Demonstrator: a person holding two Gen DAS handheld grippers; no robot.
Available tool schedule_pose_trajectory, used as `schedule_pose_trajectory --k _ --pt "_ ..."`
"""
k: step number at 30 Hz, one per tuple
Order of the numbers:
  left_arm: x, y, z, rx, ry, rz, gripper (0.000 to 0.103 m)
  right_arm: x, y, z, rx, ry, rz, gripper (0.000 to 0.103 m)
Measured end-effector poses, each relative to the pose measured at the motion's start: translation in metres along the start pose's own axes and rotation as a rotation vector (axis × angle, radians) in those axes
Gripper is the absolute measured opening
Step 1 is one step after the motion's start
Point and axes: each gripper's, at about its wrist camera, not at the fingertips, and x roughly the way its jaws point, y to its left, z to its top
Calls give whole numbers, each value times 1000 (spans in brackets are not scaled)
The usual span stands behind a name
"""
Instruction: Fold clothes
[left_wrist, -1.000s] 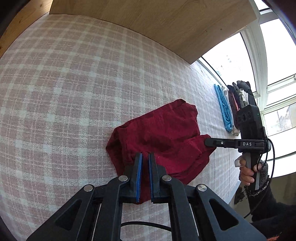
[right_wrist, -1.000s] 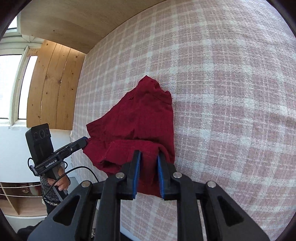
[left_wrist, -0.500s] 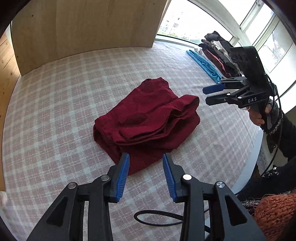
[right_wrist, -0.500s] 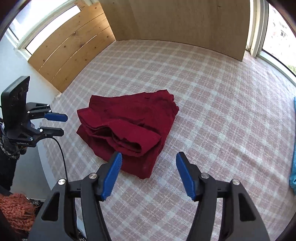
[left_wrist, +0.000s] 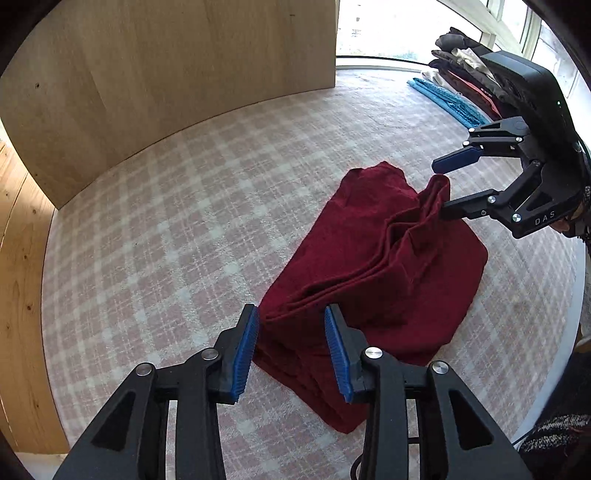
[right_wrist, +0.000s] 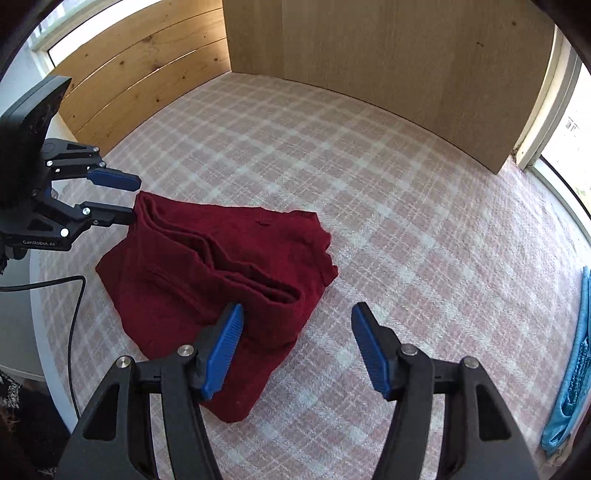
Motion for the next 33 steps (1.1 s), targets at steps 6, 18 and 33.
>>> schedule_pose_trajectory --k 6,18,33 --pt "-1 3 -6 30 22 -58 37 3 4 1 -43 6 50 60" --pt "25 7 1 10 55 -98 33 2 14 5 -67 8 75 15" --pt "-24 -1 -3 -76 -78 -108 20 -15 5 21 -12 -23 -81 43"
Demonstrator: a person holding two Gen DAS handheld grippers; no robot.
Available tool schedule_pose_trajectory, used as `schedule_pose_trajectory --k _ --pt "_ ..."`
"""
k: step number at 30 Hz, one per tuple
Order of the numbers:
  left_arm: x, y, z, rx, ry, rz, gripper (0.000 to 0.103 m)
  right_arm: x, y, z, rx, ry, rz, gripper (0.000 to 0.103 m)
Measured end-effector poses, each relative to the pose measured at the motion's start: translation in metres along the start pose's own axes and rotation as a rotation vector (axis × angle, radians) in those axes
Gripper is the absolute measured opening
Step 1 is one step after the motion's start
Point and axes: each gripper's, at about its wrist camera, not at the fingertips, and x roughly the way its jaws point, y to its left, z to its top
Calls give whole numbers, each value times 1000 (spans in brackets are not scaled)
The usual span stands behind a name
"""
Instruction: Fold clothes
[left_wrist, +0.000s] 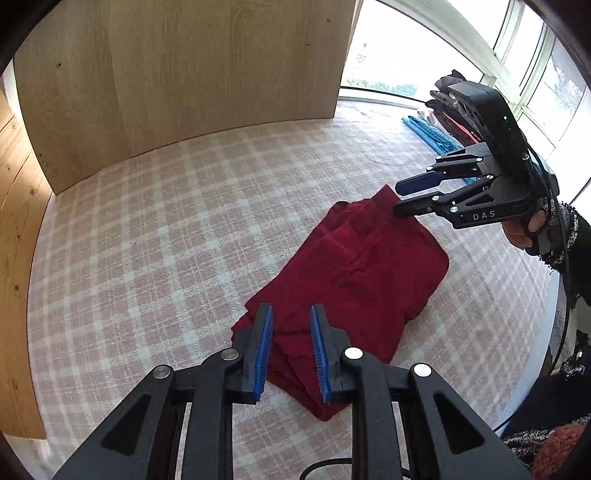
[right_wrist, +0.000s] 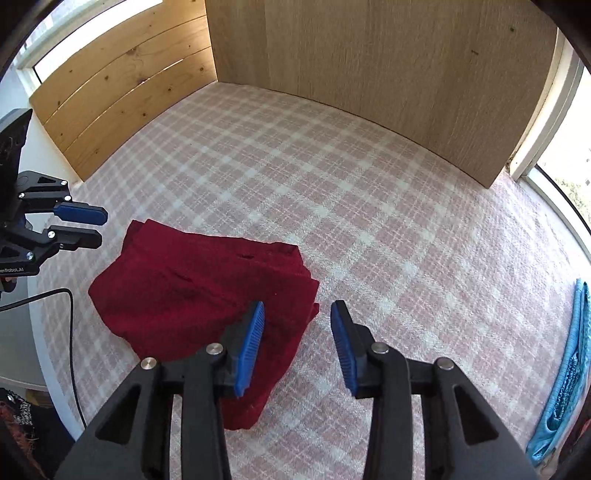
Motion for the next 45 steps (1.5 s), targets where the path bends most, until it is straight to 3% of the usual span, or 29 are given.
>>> schedule_pose_trajectory --k 1,3,6,8,9,12,15,19,23,25,27,28,30,31,32,36,39,45 --pt "-4 -6 -2 11 -4 -14 20 -10 3 -3 4 -25 -5 43" --pt "10 -11 -9 26 30 -20 20 -21 10 -10 19 -52 69 43" --pt "32 -19 -20 48 84 -27 20 -5 32 -23 -11 18 172 43" --pt "50 -17 -29 61 139 1 20 21 41 -40 -59 120 111 43" --pt "49 -13 -33 51 131 -7 20 34 45 -50 -84 172 76 43" --pt "41 -2 -38 24 127 -14 17 27 36 -59 -44 184 89 43" --pt "27 -5 -34 20 109 8 14 19 31 -43 -15 113 106 43" --pt "25 -23 -16 42 32 -60 19 10 27 -20 23 11 126 43" --pt "55 -22 -3 60 65 -18 24 42 21 -11 8 46 90 44" --pt "46 -13 -9 8 47 -6 15 32 17 -14 21 31 85 43" --pt "37 -4 -15 -46 28 5 16 19 12 -18 42 -11 82 46" --pt "32 0 -18 -73 18 11 18 16 7 -21 56 -41 71 57" --pt "22 8 -23 -126 -1 22 33 16 -2 -22 83 -70 55 70" --pt "17 13 -26 -153 -11 28 46 22 -6 -21 95 -64 57 70" --pt "12 17 -29 -180 -20 34 53 28 -9 -20 107 -58 59 70" --pt "34 11 -20 -139 32 130 53 49 -12 -15 115 -37 66 70" --pt "38 19 -16 -170 35 165 54 55 -13 -11 121 -47 97 70" --pt "54 27 -11 -194 64 133 53 62 -12 -7 95 -37 144 72"
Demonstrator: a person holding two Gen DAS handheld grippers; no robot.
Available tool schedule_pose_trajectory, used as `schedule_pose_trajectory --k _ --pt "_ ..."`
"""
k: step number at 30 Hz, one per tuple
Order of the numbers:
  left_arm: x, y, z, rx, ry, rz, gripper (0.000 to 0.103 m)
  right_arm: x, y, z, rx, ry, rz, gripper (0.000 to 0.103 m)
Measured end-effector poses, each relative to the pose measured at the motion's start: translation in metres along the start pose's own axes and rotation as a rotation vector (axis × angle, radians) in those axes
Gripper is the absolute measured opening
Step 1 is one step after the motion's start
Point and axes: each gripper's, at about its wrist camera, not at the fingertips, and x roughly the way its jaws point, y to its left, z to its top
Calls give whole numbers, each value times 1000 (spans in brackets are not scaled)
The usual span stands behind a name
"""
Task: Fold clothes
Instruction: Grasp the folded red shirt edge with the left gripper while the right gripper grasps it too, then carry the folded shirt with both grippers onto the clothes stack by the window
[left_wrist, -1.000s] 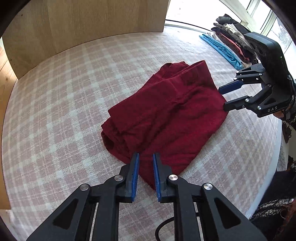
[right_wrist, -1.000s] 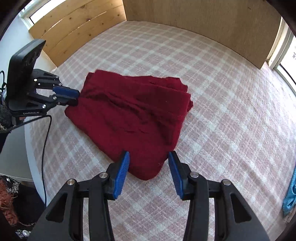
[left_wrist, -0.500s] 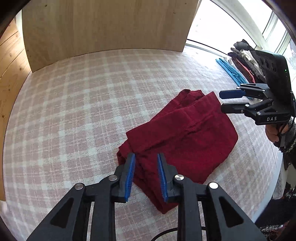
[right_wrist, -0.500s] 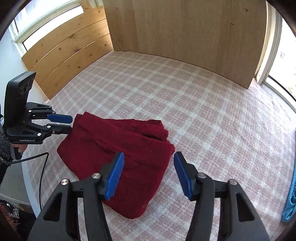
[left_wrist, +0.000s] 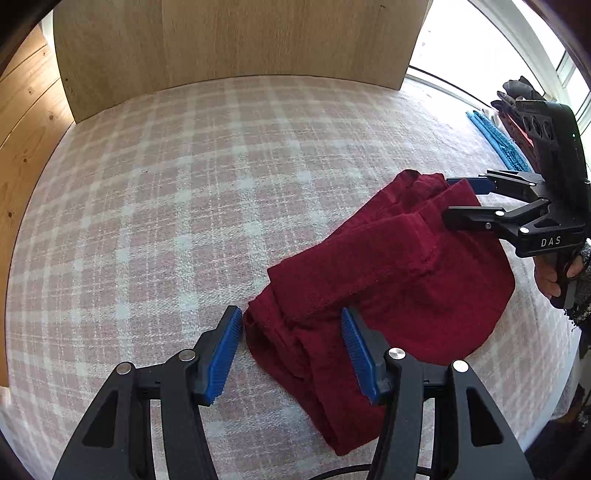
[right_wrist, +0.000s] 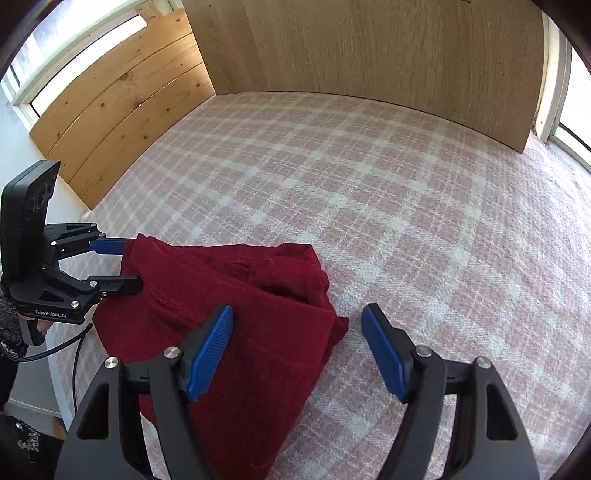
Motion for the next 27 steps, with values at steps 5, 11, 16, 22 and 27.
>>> schedule_pose_trajectory --k 5,11,16,22,27 --pt "0 -2 -2 16 -16 -5 52 1 3 -1 -38 -5 11 71" --pt "-1 -9 -5 52 -26 -2 31 1 7 -3 -23 20 62 45" --pt "-3 -12 -7 47 -48 -22 18 -4 14 -7 10 3 64 26" --pt "-43 -18 -5 11 -125 -89 12 -64 36 -18 6 -104 57 23" --pt "-98 -54 7 81 -227 -118 12 -141 48 -41 3 -219 0 23"
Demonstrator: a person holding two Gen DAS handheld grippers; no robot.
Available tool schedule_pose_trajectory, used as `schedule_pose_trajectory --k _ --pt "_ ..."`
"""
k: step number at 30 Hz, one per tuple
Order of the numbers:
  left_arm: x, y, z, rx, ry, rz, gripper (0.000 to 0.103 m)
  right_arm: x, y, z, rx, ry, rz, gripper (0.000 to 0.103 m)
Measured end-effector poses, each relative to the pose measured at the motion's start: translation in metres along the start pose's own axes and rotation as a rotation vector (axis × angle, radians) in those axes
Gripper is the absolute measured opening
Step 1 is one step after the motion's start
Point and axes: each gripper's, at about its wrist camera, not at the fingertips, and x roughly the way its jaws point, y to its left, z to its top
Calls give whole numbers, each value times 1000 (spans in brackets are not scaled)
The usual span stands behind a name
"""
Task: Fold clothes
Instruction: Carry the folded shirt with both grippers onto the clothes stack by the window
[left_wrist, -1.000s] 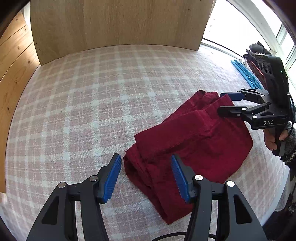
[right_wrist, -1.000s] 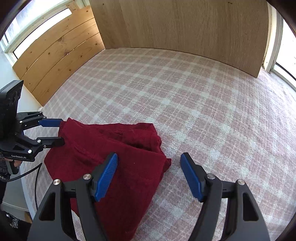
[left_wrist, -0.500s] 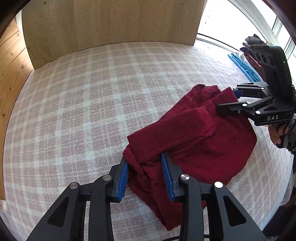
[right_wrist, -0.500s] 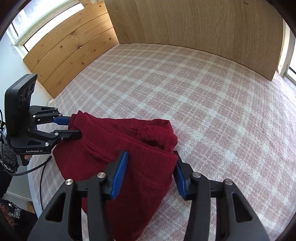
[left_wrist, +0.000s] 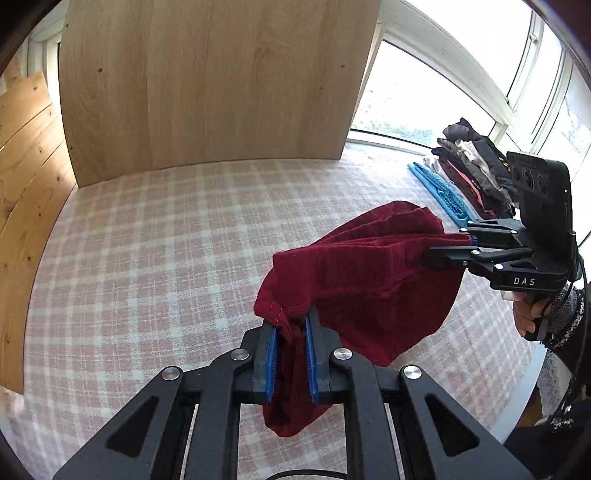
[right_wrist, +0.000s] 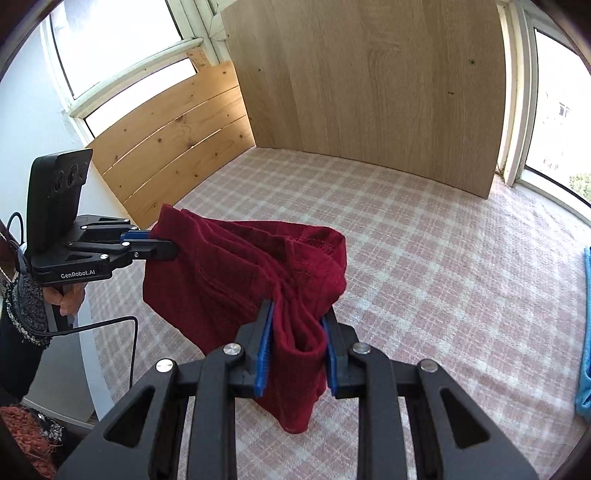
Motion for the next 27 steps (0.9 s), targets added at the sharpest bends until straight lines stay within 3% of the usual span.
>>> schedule_pose_trajectory --k 6,13,18,22,27 --pt "-28 -76 42 134 -84 -59 12 -116 -36 -15 59 -138 -104 23" --pt "-11 -223 106 278 -160 -189 12 -254 -122 -42 77 -218 -311 23" --pt "24 -326 162 314 -185 -282 12 -341 -204 -43 67 -234 -419 23" --pt "54 -392 204 319 -210 -302 12 -376 -273 -28 59 -212 -482 23" --pt "99 -439 256 312 -206 -283 12 -379 -351 -5 33 -172 -519 23"
